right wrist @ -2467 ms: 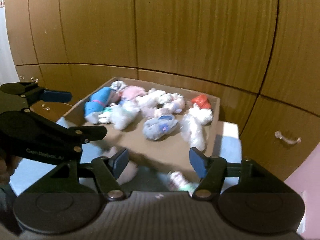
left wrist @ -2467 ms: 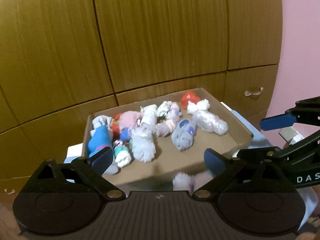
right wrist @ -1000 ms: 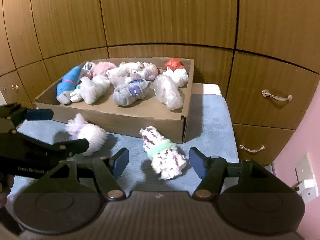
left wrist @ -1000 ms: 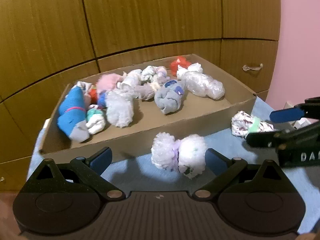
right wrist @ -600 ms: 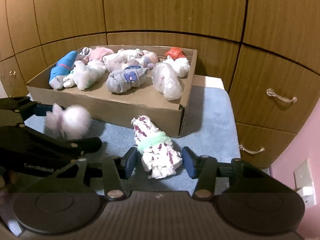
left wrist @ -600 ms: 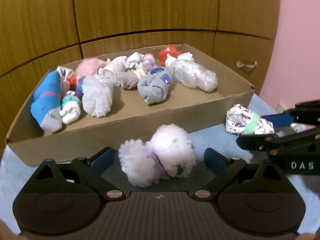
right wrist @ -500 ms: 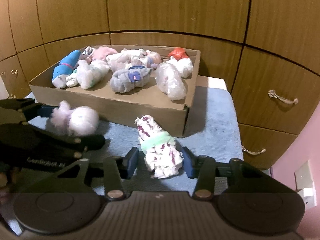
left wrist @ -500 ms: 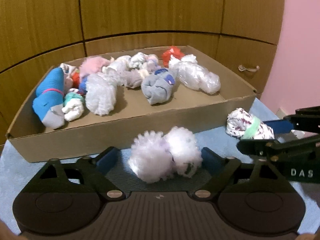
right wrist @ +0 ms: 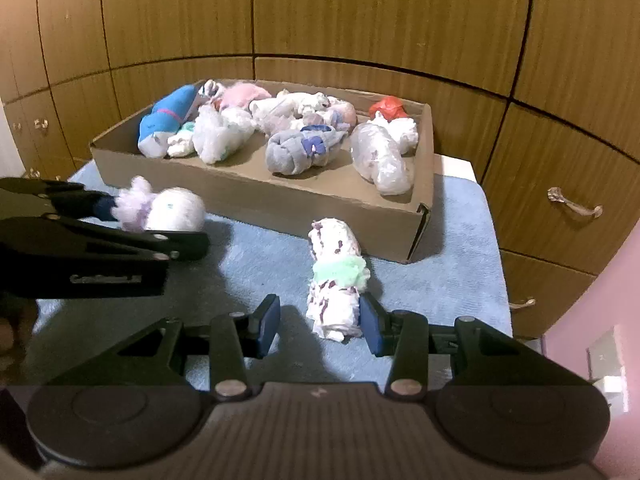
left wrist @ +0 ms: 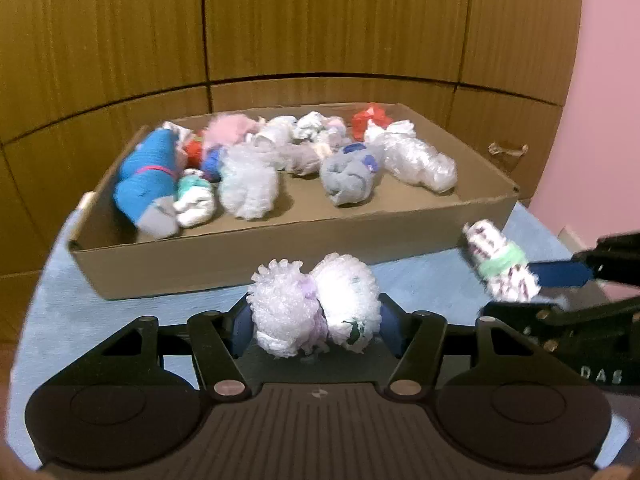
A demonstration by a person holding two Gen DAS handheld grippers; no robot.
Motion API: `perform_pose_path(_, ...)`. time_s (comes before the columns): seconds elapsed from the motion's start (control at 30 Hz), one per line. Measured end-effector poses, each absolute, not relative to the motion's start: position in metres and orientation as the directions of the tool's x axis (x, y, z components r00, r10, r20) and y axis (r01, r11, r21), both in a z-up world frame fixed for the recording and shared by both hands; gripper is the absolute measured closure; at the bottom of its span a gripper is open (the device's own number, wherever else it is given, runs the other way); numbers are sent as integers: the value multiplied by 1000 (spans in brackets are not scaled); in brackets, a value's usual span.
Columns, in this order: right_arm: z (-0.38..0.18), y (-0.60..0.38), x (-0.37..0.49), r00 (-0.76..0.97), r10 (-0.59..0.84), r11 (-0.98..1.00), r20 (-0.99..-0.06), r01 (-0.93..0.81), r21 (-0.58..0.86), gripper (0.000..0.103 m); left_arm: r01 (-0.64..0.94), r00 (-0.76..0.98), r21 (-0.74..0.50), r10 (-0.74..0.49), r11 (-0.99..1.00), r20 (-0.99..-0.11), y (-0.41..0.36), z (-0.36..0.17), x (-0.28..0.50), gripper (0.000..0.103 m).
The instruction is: Organize objects
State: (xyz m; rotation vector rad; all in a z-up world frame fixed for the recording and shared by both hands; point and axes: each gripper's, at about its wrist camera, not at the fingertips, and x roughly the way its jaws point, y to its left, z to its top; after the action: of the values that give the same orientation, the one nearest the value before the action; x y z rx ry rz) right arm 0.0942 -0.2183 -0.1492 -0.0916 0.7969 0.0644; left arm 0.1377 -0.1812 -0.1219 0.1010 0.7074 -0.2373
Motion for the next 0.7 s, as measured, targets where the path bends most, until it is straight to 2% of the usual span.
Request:
perform_pose_path(0.37, -142, -189, 88, 685, -52, 978, -727, -114, -177, 64, 220, 753, 89, -111, 971, -649, -159, -106, 116, 36)
perform_pose_path(0.7, -139, -173, 85, 681, -52, 970, -730, -140, -200, 65, 209, 745, 73, -110, 975, -658, -146, -105, 108, 36)
